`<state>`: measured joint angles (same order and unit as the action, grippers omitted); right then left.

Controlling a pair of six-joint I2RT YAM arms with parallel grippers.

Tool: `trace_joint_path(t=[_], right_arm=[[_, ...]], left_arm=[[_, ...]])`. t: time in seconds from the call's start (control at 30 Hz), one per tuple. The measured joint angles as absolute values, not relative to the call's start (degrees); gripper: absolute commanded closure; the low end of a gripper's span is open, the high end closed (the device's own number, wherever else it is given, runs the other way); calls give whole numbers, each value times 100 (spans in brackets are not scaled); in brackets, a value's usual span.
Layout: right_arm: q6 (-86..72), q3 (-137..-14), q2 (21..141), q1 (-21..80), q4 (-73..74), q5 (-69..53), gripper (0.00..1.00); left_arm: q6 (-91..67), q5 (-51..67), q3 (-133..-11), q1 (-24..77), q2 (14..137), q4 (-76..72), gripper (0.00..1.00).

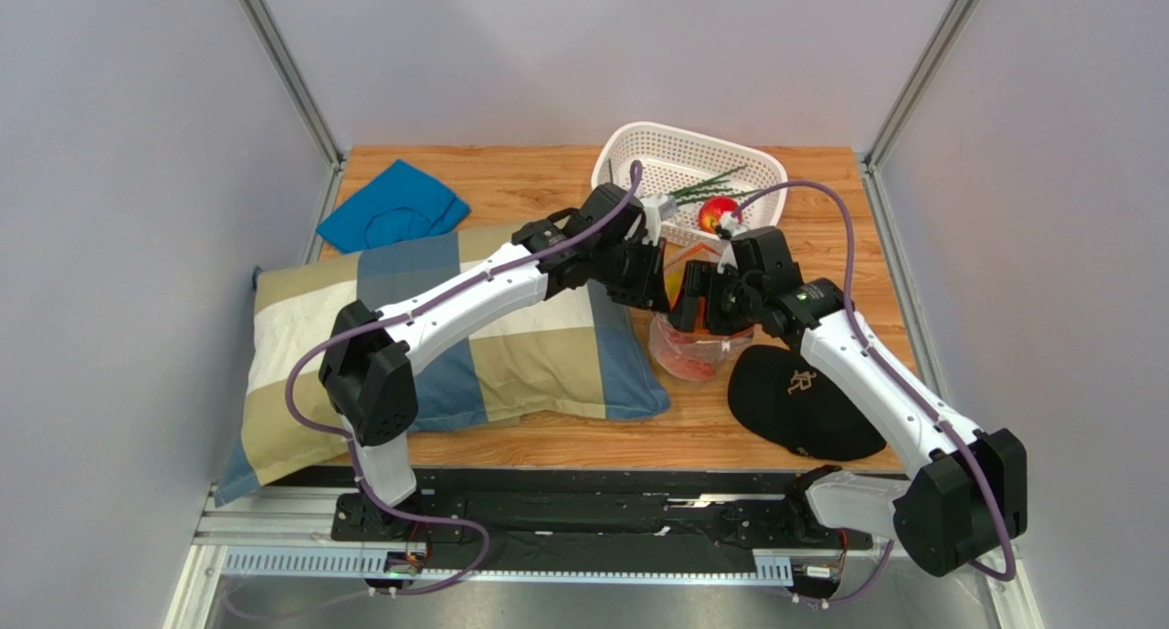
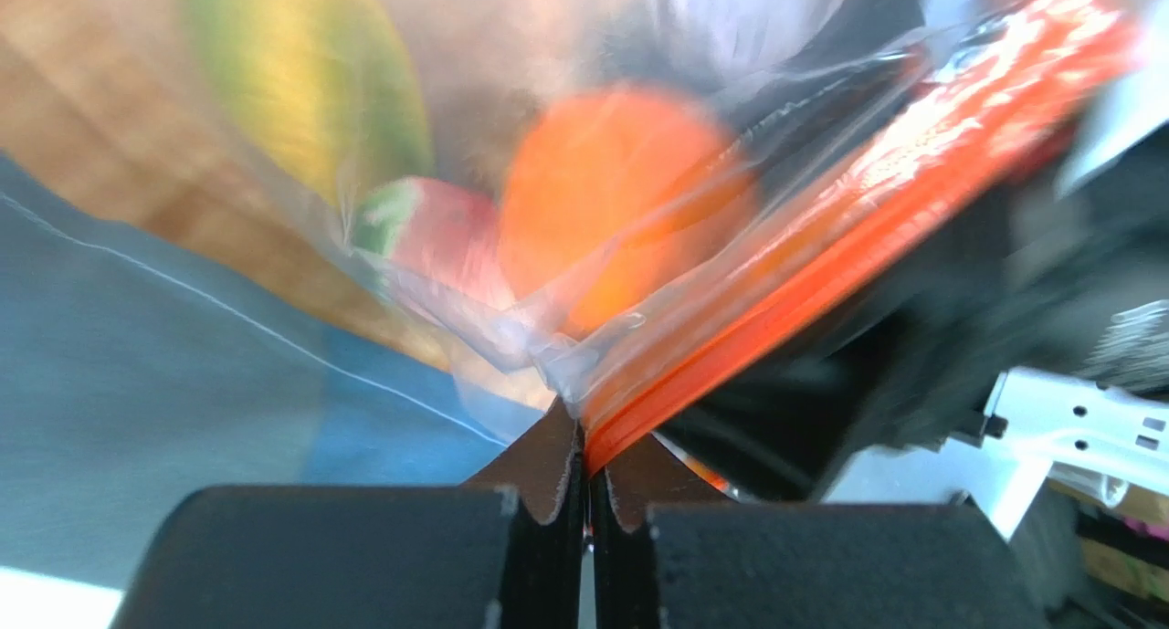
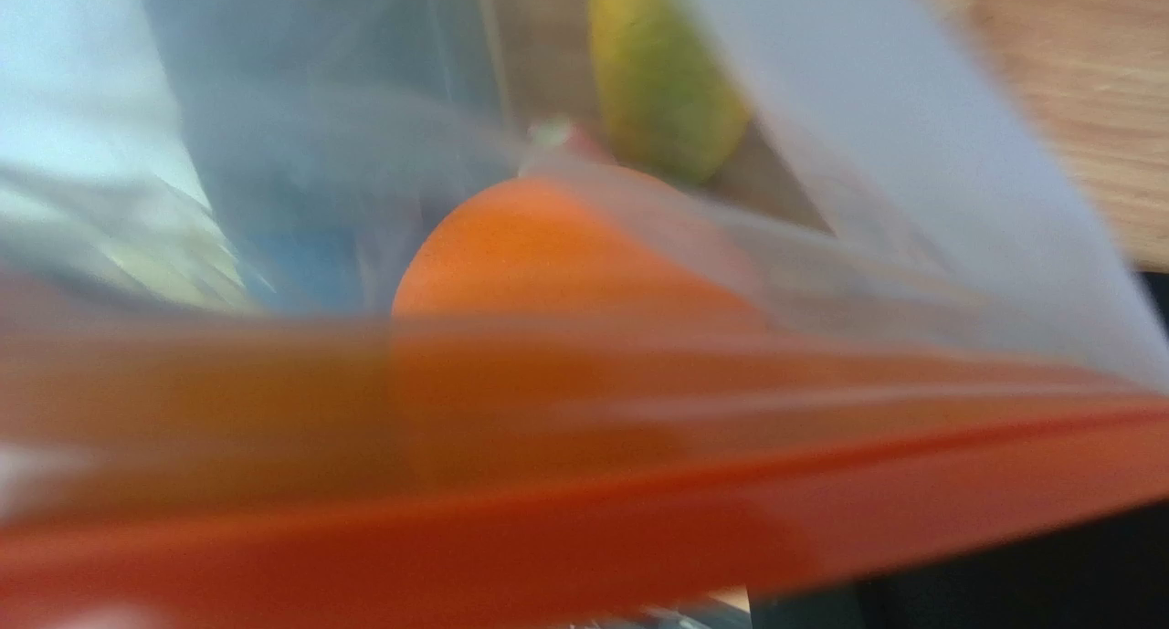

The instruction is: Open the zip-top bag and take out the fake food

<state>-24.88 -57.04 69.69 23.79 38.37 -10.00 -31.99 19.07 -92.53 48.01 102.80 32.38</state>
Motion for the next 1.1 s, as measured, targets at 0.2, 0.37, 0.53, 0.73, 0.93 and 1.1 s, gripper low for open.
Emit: trace_joint_path(t=[0.2, 0.37, 0.53, 0.73, 0.93, 1.1], right_arm=[[-2067, -5354, 6938, 2469, 3861, -1446, 100], [-2158, -5465, 6761, 2473, 3889, -1483, 100], [-3074, -6154, 6733, 2473, 3981, -978, 100], [-4576, -6576, 6853, 2477, 3913, -537, 100], [-5179, -6584, 6689, 2451, 4445, -661, 100], [-4639, -7293, 6158, 2464, 5137, -419, 100]], left_arm=[[-3028, 1922, -9371, 4759, 10274, 3245, 100], [-3055, 1933, -9341, 4786, 10274, 3223, 100], [-3275, 1911, -8941, 4768, 10175, 3070, 100], [-3581, 1898, -8613, 5052, 10175, 2884, 100], [-3590, 1870, -8600, 5011, 10169, 2847, 100], [-3583, 1872, -8600, 4713, 10169, 2871, 100]])
